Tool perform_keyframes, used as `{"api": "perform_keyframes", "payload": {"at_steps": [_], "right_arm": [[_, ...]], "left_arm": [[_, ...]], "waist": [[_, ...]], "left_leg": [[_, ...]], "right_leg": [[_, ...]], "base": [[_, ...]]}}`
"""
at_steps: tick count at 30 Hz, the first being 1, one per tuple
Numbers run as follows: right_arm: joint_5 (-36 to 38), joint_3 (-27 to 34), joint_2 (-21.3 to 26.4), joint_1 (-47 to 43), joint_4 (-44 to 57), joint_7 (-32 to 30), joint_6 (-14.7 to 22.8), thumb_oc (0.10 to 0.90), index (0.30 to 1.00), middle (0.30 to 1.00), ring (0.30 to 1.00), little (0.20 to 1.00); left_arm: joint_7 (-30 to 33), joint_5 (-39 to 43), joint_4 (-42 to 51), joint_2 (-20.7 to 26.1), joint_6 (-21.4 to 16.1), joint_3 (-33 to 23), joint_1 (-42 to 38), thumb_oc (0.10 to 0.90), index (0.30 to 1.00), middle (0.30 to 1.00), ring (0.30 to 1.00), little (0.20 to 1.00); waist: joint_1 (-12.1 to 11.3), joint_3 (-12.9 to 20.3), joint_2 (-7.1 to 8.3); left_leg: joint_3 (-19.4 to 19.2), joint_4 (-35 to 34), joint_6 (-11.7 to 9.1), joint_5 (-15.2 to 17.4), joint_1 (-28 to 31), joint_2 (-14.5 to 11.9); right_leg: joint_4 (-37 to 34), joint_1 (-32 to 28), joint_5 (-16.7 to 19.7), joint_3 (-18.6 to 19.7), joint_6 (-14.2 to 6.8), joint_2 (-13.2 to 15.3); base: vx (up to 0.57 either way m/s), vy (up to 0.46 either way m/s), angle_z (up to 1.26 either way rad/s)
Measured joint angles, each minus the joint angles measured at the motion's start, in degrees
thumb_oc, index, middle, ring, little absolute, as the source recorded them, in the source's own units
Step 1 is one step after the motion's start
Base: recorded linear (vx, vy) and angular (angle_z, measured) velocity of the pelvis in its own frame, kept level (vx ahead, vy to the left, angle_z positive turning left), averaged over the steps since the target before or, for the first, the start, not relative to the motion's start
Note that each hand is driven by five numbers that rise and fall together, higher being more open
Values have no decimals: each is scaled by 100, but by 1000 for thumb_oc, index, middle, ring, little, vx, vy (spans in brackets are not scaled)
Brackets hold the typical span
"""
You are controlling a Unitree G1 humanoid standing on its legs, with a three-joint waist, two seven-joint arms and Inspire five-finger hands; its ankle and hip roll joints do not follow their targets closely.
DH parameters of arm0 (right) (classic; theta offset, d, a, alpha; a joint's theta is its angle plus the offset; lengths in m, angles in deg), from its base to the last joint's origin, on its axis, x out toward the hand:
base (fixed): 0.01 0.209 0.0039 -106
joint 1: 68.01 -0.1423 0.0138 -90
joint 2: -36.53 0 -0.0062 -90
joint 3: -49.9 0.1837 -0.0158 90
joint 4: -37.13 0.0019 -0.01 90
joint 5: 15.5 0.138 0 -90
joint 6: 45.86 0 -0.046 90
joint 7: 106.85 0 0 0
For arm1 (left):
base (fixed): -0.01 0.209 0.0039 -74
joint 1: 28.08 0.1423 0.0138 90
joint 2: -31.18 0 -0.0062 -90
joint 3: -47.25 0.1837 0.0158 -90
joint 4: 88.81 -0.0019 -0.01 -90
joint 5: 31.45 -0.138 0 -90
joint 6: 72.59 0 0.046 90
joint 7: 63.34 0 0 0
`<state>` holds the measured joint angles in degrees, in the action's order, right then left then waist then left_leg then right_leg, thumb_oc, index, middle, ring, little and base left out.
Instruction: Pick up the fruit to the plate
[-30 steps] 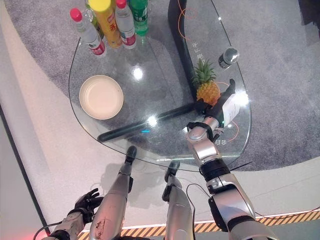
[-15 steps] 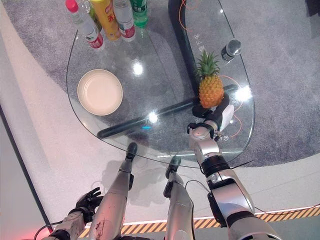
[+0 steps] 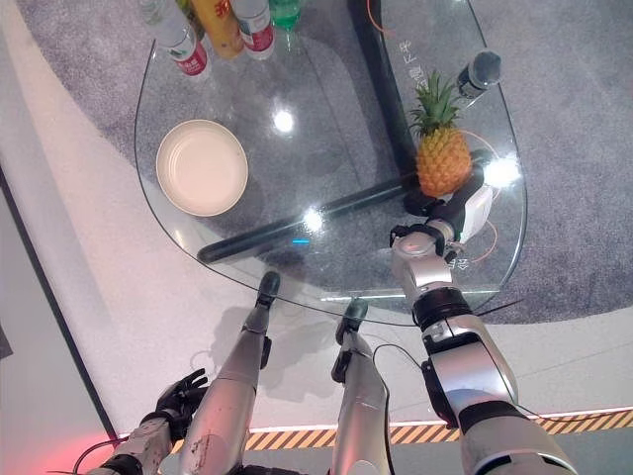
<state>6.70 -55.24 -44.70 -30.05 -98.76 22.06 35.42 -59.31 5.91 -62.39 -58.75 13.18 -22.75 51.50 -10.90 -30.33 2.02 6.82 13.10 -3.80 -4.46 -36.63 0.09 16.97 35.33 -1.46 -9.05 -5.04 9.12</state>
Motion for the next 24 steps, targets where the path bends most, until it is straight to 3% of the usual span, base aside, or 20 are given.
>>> {"api": "perform_keyframes", "payload": {"at_steps": [12, 19, 24], "right_arm": [[-832, -189, 4, -89, 1267, -23, -202, 800, 900, 900, 900, 900], [-1107, -413, 11, -214, 1172, 89, -664, 800, 900, 900, 900, 900], [-1096, -672, 41, -468, 546, 197, -884, 800, 900, 900, 900, 900]], "left_arm": [[5, 10, 172, 5, 6, -13, -3, 800, 900, 900, 900, 900], [2, 10, 172, 3, 7, -8, -2, 800, 900, 900, 900, 900], [-45, 18, 168, 8, 5, 11, -2, 800, 900, 900, 900, 900]], "waist": [[-5, -15, -25], [-7, -14, -25], [-14, -14, -25]], "left_leg": [[16, 8, -3, -6, -53, 15], [43, 47, -5, -7, -57, 30], [83, 65, -12, -11, -83, 34]], "right_leg": [[113, 88, -36, -5, 7, 20], [190, 97, -70, -18, 10, 39], [194, 98, -71, -57, 10, 40]], "base": [[3, -1, 1], [7, -2, 2], [5, 4, 2]]}}
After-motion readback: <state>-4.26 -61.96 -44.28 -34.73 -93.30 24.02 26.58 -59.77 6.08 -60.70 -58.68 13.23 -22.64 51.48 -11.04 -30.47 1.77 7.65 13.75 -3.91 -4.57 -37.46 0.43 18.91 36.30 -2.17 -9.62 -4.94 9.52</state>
